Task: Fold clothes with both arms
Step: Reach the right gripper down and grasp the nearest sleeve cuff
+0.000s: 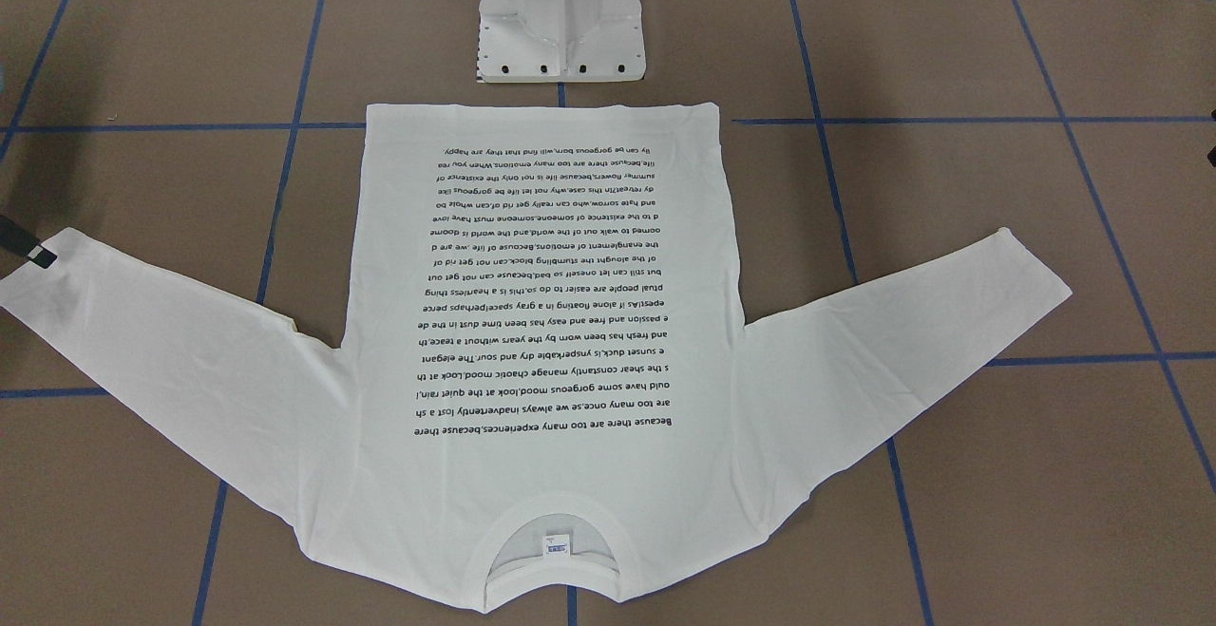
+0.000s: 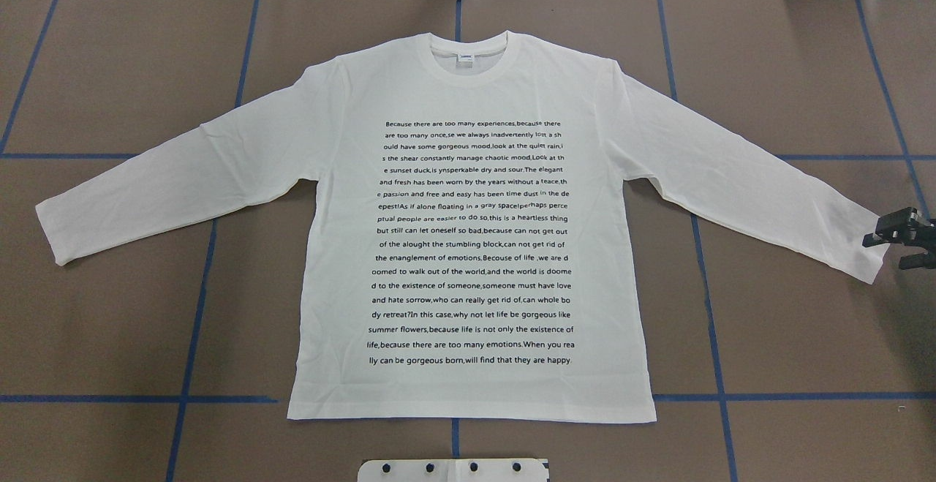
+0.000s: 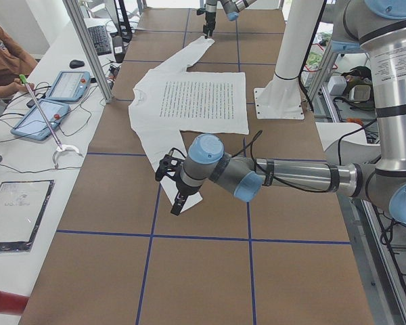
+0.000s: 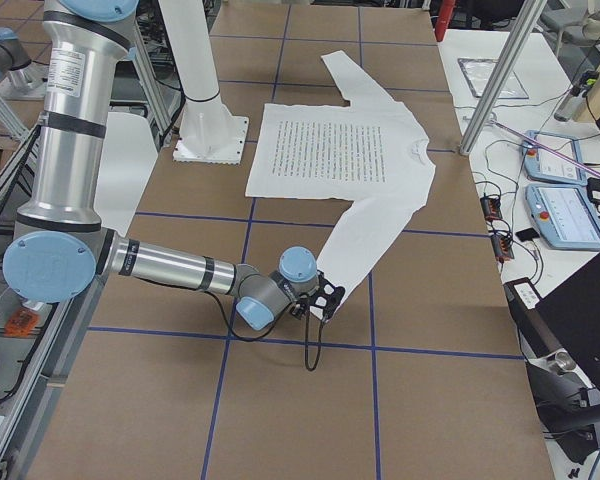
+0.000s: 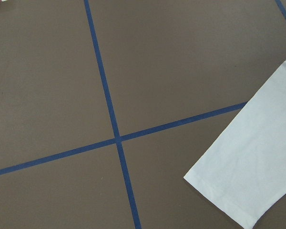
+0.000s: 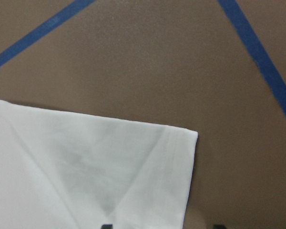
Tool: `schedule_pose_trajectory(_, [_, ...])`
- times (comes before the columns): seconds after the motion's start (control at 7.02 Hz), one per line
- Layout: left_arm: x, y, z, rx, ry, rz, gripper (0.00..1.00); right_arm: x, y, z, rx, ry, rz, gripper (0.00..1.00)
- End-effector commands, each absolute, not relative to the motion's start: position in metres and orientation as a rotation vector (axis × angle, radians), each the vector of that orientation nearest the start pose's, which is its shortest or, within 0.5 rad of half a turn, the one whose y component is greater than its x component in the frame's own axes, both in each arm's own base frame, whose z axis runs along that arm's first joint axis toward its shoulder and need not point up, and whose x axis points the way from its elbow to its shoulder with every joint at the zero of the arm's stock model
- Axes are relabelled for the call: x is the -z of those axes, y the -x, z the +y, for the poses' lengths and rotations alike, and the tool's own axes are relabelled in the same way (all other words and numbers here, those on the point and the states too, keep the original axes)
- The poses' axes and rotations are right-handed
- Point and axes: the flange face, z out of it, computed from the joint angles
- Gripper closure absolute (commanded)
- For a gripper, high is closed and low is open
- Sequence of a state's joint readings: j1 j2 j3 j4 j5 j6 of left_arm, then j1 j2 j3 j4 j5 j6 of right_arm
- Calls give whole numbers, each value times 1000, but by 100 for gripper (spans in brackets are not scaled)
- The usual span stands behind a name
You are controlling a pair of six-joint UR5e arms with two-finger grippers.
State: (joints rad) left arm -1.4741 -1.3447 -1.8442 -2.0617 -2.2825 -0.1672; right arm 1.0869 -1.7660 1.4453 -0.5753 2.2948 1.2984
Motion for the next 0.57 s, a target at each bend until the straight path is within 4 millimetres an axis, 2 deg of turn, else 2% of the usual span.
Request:
schedule_pose_trajectory(0.0, [-572,27,-424,-125,-418,755,0,-698,140,-393,-505,155,-946,24])
schedule_pose_trajectory(0.29, [-573,27,-424,-124,-416,755,0,-699,146,-391,-493,163,-942,25])
schedule_pose_trajectory(0.43, [-573,27,-424,-124,-416,755,0,-699,146,-390,-489,167,-944,41])
